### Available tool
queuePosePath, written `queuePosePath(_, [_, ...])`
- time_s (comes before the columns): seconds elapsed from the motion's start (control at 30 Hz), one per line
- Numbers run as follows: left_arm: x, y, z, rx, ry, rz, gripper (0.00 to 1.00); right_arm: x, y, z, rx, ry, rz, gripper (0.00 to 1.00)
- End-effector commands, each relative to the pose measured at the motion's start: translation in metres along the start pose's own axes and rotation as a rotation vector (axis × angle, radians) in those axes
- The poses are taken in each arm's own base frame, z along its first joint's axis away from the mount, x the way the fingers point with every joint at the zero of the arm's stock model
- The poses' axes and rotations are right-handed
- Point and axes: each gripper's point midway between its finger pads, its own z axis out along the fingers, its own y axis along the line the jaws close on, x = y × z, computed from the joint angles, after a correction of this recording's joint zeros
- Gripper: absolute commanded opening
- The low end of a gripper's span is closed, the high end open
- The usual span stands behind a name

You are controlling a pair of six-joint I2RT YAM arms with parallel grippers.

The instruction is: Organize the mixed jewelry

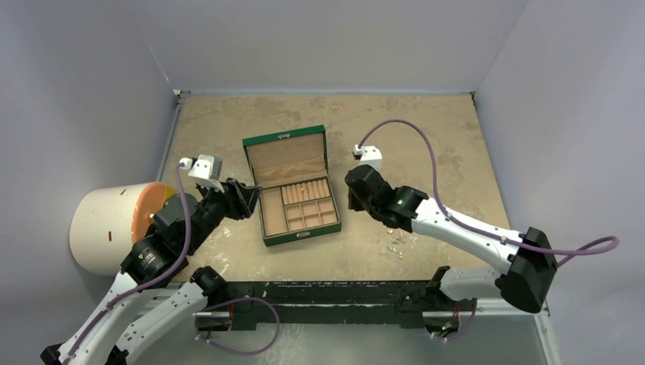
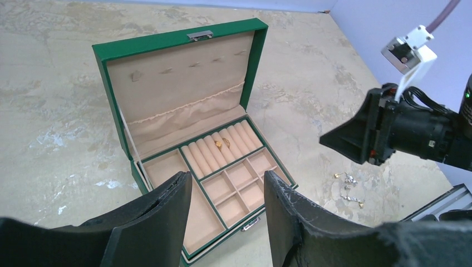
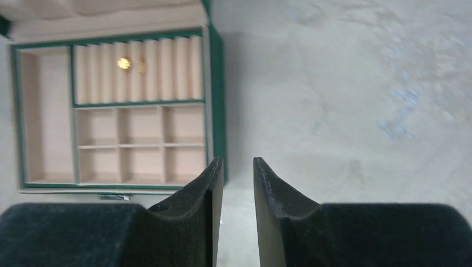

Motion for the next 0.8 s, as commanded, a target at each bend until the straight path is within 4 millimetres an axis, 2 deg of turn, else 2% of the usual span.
queuePosePath(0.0, [-0.003,0.001,0.005,-0.008,-0.012,0.015,0.5,0.023,-0.051,-0.017,0.166,0.038,0.048,0.3])
queuePosePath(0.2, [-0.002,0.001,0.006,-0.009,-0.008,0.014,0.5,0.058,-0.098,-0.032,0.297,0.111,0.111,0.33])
queuePosePath(0.37, [-0.002,0.001,0.007,-0.009,-0.006,0.013,0.5,0.087,-0.124,-0.03,0.36,0.18,0.162,0.34])
queuePosePath(0.57, [-0.001,0.0,0.007,-0.007,-0.002,0.012,0.5,0.103,-0.134,-0.019,0.388,0.232,0.223,0.33])
queuePosePath(0.77, [-0.002,0.001,0.006,-0.008,-0.005,0.011,0.5,0.12,-0.137,-0.006,0.379,0.281,0.26,0.32])
